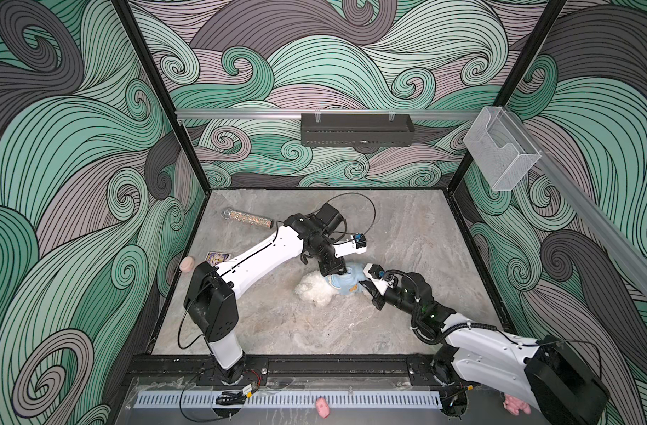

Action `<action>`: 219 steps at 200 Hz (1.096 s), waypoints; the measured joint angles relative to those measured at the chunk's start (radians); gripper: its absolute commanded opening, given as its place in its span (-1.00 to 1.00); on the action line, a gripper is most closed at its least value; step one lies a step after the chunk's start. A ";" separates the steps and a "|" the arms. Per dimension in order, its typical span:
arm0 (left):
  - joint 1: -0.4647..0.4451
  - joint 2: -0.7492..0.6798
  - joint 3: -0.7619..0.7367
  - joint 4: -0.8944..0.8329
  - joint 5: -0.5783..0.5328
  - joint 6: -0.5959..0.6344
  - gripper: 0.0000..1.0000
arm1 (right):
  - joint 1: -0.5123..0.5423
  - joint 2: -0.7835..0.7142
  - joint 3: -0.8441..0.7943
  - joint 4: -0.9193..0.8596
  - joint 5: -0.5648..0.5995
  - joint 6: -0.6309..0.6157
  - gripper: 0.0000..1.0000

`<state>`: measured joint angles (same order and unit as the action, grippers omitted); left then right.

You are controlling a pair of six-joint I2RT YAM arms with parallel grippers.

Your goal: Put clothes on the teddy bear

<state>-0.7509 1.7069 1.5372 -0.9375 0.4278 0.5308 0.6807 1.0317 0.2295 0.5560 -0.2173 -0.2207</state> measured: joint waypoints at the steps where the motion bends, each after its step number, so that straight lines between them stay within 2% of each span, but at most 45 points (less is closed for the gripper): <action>1: 0.000 0.000 0.000 0.000 0.001 0.000 -0.41 | 0.000 0.000 0.000 0.000 0.000 0.000 -1.00; 55: -0.014 0.038 0.000 -0.001 0.008 0.013 -0.22 | 0.000 0.020 0.004 0.008 0.000 0.070 -1.00; 116: -0.023 0.059 -0.002 0.019 -0.001 0.021 -0.07 | -0.002 0.075 0.075 -0.044 0.012 0.287 -1.00; 180: -0.042 0.097 -0.010 0.063 -0.108 0.032 -0.07 | -0.013 0.099 0.101 -0.098 -0.007 0.577 -1.00; 219: -0.060 0.100 -0.009 0.083 -0.177 0.015 -0.05 | -0.018 0.114 0.101 -0.099 -0.010 0.624 -1.00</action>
<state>-0.8104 1.8069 1.5280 -0.8547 0.2508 0.5457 0.6624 1.1454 0.3305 0.4572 -0.2272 0.4030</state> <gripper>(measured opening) 0.473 0.101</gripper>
